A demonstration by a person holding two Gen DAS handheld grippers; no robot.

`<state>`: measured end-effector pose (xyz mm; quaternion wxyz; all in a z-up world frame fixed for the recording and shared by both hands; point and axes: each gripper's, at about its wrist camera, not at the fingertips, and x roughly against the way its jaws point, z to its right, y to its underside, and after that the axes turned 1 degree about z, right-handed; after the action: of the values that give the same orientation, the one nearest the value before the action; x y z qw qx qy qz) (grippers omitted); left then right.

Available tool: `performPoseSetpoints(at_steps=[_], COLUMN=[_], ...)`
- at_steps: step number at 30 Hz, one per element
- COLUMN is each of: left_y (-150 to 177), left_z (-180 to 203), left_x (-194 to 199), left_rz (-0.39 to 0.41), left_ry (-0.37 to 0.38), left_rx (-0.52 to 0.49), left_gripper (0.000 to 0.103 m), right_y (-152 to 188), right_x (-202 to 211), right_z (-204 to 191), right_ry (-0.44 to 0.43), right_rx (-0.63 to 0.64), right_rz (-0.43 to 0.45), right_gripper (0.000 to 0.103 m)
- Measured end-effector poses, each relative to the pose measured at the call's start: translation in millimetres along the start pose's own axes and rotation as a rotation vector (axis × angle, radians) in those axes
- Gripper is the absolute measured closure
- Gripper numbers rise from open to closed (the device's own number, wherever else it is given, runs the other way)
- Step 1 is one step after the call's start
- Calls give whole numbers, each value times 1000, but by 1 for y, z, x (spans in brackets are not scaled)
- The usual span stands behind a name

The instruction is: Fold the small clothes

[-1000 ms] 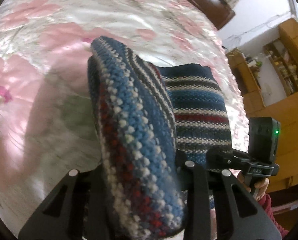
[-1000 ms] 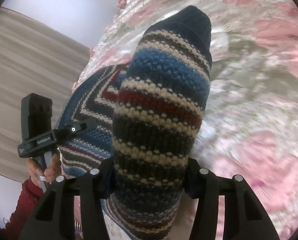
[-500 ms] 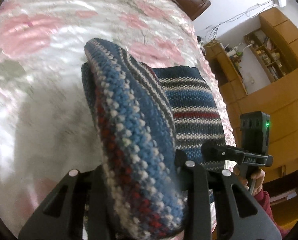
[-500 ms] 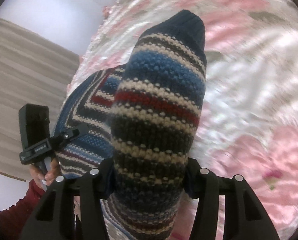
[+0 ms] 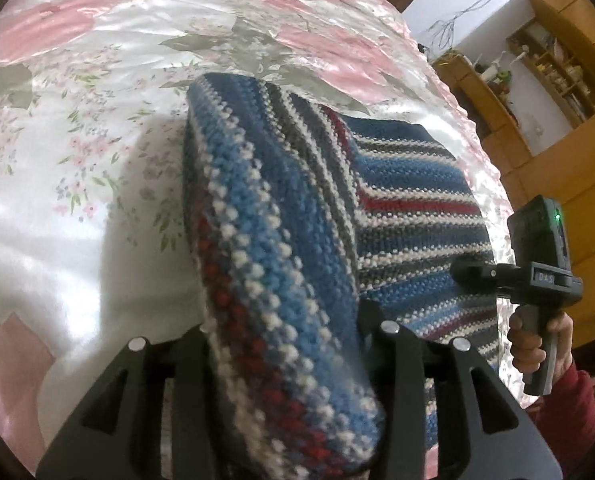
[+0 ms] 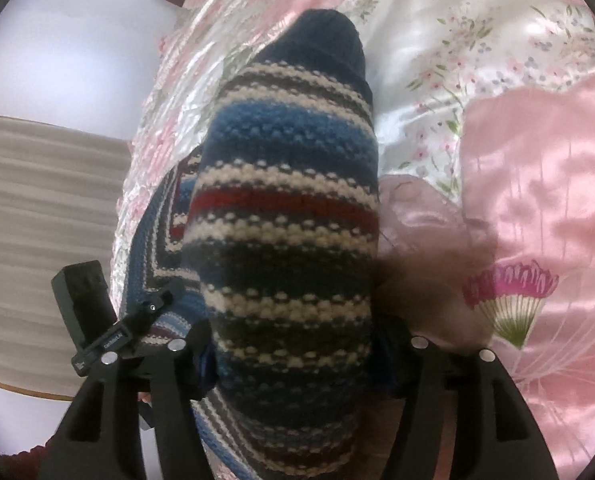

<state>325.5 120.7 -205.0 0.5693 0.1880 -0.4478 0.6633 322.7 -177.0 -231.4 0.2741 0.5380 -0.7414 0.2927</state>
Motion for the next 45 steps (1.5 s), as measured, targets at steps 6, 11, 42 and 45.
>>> performPoseSetpoints(at_steps=[6, 11, 42, 45], left_y=[9, 43, 100, 105], left_z=[15, 37, 15, 20], left_x=[41, 84, 59, 75], left_rz=[29, 103, 51, 63], left_ry=[-62, -134, -265, -317], left_rx=[-21, -82, -36, -16], left_gripper=[61, 54, 63, 44], right_y=[26, 70, 131, 138], right_x=[36, 57, 48, 56], right_z=[-14, -11, -5, -15], right_ry=[64, 72, 153, 192], right_rx=[34, 41, -36, -26], right_rz=[8, -16, 36, 64], right_gripper=[23, 23, 75, 59])
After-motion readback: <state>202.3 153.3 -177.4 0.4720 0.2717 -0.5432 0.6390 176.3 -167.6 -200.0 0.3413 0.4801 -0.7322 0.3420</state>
